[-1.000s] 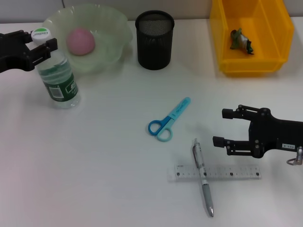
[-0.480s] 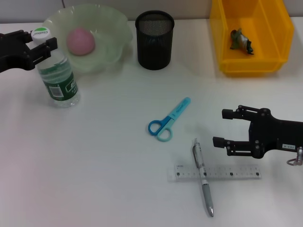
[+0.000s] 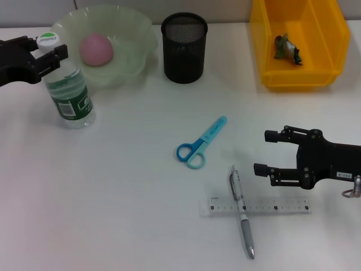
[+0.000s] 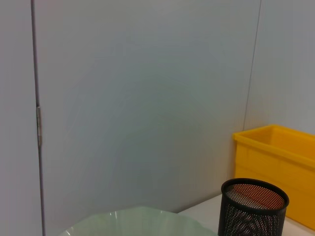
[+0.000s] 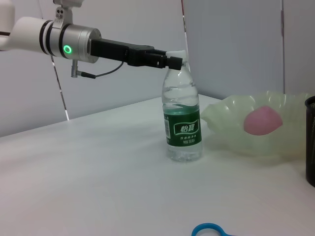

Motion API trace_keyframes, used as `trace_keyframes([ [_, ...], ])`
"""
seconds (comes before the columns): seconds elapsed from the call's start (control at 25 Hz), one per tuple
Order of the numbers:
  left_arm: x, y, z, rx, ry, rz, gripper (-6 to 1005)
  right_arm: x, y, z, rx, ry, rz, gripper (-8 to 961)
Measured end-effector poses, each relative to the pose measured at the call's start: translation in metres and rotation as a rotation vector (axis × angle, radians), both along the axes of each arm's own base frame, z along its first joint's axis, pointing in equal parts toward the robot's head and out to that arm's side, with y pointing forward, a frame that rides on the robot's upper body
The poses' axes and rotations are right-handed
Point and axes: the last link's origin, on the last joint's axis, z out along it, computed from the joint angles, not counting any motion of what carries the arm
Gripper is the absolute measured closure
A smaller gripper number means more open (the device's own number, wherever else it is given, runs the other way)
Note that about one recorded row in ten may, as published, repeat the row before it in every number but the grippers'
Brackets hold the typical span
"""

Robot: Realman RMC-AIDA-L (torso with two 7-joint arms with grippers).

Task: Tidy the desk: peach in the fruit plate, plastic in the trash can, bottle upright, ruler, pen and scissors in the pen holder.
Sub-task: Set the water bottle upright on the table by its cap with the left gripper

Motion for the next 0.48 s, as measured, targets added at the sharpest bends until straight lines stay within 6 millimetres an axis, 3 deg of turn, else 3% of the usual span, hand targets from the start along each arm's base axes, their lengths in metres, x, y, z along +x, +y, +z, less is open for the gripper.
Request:
trace_keyframes([
  [0.44, 0.0006, 0.0007, 0.0037, 0.016, -0.026, 0.005, 466, -0.0001, -0.0011, 0.0006, -0.001, 0.005, 0.001, 134],
  [0.48, 0.0007, 0.0007, 0.0037, 0.016, -0.026, 0.005, 429, -0.0002, -0.0012, 0.0006, -0.002, 0.005, 0.002, 134],
])
